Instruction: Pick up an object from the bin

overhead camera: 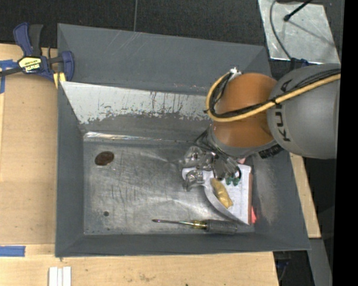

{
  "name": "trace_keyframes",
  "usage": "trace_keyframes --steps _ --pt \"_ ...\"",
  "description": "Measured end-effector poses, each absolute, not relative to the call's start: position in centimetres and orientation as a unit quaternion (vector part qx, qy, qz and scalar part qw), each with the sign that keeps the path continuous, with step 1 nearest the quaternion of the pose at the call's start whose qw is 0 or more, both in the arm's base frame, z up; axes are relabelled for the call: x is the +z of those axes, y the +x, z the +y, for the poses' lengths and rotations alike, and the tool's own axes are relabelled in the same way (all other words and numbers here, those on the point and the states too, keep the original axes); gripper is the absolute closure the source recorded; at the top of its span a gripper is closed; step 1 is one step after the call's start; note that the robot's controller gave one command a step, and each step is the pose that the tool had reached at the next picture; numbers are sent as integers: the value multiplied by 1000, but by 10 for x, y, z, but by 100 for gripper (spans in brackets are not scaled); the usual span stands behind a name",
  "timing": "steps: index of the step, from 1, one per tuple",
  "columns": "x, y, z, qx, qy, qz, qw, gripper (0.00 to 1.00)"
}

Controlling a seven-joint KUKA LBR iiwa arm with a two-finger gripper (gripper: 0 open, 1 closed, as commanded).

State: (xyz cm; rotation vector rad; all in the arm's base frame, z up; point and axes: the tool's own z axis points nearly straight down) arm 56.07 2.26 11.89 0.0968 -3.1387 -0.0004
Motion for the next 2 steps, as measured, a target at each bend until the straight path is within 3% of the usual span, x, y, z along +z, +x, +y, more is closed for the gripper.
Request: trace_keyframes --steps 2 --pt "239 567 30 0 13 -1000 0 100"
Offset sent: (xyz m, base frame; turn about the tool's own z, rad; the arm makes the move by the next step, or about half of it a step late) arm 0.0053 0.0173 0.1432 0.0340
